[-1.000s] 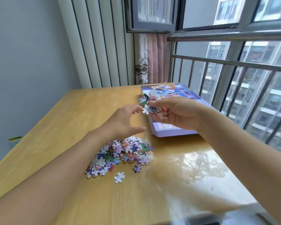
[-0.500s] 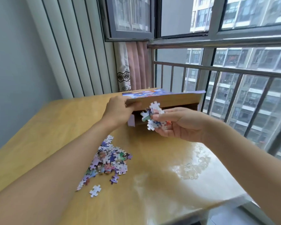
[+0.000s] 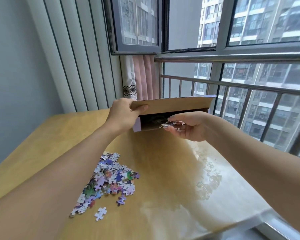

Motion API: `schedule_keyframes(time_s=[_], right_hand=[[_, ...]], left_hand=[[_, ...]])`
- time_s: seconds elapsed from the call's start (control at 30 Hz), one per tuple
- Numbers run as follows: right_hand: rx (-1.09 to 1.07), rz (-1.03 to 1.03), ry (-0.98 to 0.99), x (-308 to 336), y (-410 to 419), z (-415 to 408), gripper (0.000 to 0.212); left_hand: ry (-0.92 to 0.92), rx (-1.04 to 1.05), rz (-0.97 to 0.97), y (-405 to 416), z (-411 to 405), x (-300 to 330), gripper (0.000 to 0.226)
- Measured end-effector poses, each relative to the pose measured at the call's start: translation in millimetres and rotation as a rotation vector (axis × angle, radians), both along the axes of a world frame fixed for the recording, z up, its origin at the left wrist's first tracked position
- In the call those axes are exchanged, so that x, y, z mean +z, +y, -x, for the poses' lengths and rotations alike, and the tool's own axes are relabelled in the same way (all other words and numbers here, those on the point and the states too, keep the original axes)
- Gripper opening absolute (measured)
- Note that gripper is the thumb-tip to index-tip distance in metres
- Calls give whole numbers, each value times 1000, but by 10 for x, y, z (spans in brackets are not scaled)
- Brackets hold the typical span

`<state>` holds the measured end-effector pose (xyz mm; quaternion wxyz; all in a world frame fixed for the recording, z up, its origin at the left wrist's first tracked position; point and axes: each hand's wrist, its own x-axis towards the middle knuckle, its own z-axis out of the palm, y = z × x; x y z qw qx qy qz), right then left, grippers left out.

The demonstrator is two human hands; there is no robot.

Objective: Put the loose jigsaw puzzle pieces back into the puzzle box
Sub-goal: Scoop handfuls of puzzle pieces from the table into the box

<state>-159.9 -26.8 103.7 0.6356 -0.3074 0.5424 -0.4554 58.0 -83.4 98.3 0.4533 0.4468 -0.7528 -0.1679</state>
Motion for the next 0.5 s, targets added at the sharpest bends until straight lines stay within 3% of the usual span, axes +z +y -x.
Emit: schedule_keyframes(time_s=[0.13, 0.33, 0.5], right_hand=[[-99, 36, -5, 55, -97, -43, 21], [-176, 95, -82, 30, -301, -155, 30], [-270, 175, -352, -90, -351, -185, 46]], left_hand=[[-7, -23, -9, -3, -6, 20, 19], [9, -12, -35, -34, -55, 28, 21], [22, -32, -35, -14, -53, 0, 17]])
